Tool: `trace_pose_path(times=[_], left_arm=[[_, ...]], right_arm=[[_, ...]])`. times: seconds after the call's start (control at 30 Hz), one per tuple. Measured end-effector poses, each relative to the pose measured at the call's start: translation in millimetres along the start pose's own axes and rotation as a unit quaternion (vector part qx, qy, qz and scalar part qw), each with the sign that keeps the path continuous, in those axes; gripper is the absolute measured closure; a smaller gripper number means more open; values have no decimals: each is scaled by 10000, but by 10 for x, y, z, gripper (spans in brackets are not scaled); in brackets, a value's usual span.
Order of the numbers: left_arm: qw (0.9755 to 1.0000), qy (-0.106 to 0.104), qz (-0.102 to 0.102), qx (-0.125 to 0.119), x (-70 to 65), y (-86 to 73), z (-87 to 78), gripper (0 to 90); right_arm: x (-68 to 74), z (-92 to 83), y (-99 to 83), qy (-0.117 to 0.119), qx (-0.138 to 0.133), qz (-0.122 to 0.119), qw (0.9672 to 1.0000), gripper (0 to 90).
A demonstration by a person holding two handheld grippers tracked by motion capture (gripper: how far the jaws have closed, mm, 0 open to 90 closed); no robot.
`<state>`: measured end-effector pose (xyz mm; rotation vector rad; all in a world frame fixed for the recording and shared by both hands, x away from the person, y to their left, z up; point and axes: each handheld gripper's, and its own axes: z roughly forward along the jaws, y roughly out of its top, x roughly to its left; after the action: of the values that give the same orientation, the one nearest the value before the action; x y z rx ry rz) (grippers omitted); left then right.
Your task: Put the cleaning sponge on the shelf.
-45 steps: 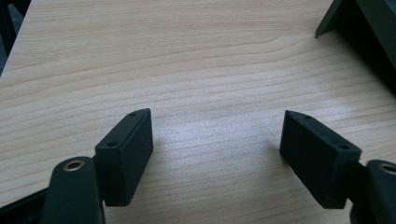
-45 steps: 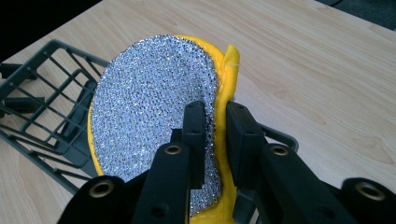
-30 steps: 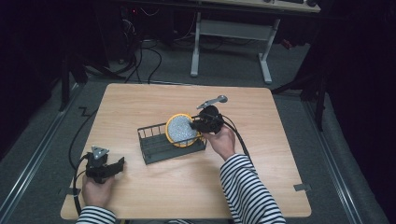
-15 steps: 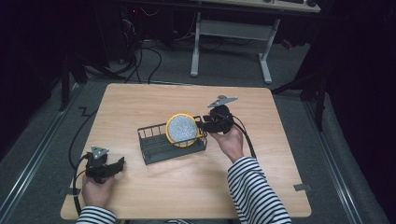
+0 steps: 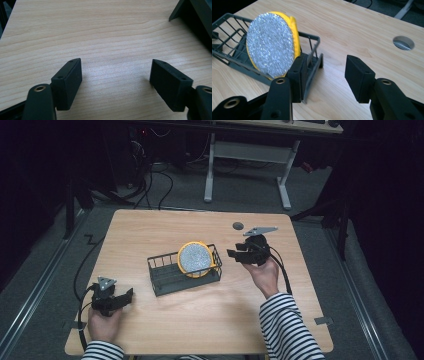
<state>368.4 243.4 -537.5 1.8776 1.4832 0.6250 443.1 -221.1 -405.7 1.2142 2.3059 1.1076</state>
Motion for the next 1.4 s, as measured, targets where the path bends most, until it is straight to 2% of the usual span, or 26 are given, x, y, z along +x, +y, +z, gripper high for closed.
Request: trace_pose_path(times=[0.1,0.33,0.47,0.53,0.63,0.8,0.87,1.0,1.1,1.33,1.4], left_arm=[[10000,15,13,3,-6,0,2,264],[10000,18,16,4,-7,0,2,264],[10000,33,36,16,-11,1,3,264],[10000,34,35,15,-11,1,3,264],[10000,35,35,16,-11,1,2,264],[10000,32,36,18,-12,1,1,264],[10000,34,33,22,-13,1,0,264],[10000,31,32,13,-14,-2,0,263],[10000,35,31,11,-15,-2,0,263],[10000,35,32,11,-15,-2,0,264],[10000,35,32,12,-15,-2,0,263]], right_arm=[[-67,-83,-94,-96,34,43,9999,525],[-238,-291,-359,-227,-59,342,9991,528],[-286,-399,-457,-362,-76,303,9989,559],[-312,-437,-511,-310,-90,385,9987,562],[-342,-460,-594,-351,-132,389,9985,553],[-374,-446,-782,-331,-76,589,9977,526],[-372,-415,-872,-324,49,590,9977,522],[-357,-353,-1104,-305,82,621,9976,517],[-368,-322,-1268,-334,67,789,9963,510],[-386,-272,-1557,-668,79,940,9933,473],[-376,-265,-1622,-916,28,899,9917,459]])
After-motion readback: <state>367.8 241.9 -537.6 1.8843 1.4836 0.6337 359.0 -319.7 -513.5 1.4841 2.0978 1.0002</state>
